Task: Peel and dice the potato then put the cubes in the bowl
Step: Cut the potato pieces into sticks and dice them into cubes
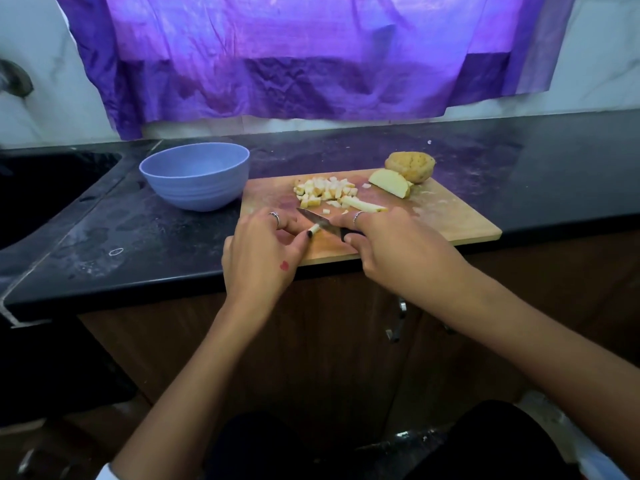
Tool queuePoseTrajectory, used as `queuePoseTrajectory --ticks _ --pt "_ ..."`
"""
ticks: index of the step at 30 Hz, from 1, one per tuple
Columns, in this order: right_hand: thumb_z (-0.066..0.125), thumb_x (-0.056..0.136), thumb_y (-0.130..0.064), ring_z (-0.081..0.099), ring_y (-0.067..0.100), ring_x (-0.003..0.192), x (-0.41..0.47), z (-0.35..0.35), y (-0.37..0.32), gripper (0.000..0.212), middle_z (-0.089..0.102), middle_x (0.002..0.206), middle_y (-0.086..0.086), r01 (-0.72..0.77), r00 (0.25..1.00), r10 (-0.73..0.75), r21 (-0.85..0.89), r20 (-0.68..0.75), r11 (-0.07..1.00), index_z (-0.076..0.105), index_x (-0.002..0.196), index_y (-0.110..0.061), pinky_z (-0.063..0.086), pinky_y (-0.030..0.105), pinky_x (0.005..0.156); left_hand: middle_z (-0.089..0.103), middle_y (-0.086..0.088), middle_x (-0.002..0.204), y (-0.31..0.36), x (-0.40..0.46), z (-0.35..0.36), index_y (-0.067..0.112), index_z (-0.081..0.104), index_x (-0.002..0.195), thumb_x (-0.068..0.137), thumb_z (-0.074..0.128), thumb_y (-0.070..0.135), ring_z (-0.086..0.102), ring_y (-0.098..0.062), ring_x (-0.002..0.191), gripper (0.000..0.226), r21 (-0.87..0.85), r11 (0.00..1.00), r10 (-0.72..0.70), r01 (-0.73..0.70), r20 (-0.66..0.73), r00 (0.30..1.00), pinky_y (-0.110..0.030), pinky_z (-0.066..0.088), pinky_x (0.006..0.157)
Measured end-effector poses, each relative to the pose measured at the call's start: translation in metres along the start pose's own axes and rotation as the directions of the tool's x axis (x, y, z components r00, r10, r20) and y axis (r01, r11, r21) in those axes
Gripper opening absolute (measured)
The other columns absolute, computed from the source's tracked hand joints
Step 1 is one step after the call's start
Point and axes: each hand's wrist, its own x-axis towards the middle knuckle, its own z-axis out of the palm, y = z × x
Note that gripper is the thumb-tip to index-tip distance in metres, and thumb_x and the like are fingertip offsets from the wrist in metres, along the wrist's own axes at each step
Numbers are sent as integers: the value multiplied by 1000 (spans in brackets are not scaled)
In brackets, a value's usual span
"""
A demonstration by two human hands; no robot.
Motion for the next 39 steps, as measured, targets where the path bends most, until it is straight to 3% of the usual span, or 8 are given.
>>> queuePoseTrajectory --ticks 7,10,13,22,26,29,35,39 --pt "43 100 -25 47 17 78 -10 -7 -1 54 55 100 2 72 997 -59 -255 58 964 21 147 -42 38 29 64 64 8 93 -2 -1 4 25 71 89 87 66 39 55 -12 97 15 54 999 9 -7 -41 999 -41 44 90" --pt "42 101 -29 53 17 81 -16 -12 3 49 60 98 1 30 999 -36 -145 -37 989 27 144 -45 47 31 68 63 9 95 -3 -2 4 23 71 89 88 64 40 49 -9 95 18 79 997 27 -23 -56 998 -33 33 84" --pt "42 100 -33 59 20 105 -16 -6 0 42 63 118 1 4 1000 -1 101 -29 995 37 141 -44 52 38 84 62 9 96 -3 -3 3 24 71 89 89 64 37 42 -5 92 15 88 996 36 -31 -51 998 -31 31 83" --pt "37 102 -33 60 19 90 -11 -2 -18 41 64 104 2 2 1000 -2 -49 3 999 35 142 -40 52 32 71 53 13 93 -3 -5 2 27 69 86 89 64 31 38 -3 92 7 77 996 56 -52 -49 997 -31 33 84" --pt "39 102 -32 46 16 74 1 0 -22 40 48 86 -1 -5 999 9 -103 40 995 37 140 -40 42 29 63 56 10 97 0 -5 0 26 70 87 90 63 31 47 -10 100 9 96 995 43 -39 -41 998 -30 31 83" --pt "36 102 -34 41 13 70 1 0 -19 41 46 87 0 -14 995 26 -118 97 993 32 143 -41 39 28 64 56 9 99 1 -5 0 25 70 89 90 62 32 48 -10 101 10 104 994 40 -37 -32 999 -29 31 84" --pt "34 102 -37 55 18 84 -6 -2 -17 44 60 110 4 -18 996 29 -113 90 993 25 144 -48 45 28 66 56 9 99 -1 -5 -1 25 70 89 91 61 33 48 -11 100 12 111 993 50 -48 -8 999 -29 30 83" --pt "34 101 -39 61 21 96 -14 -6 -6 42 64 111 2 -20 1000 17 -113 -26 993 29 141 -50 51 33 75 49 11 88 2 -7 -2 26 60 77 91 61 34 43 -8 91 16 115 992 60 -55 -39 997 -28 29 79"
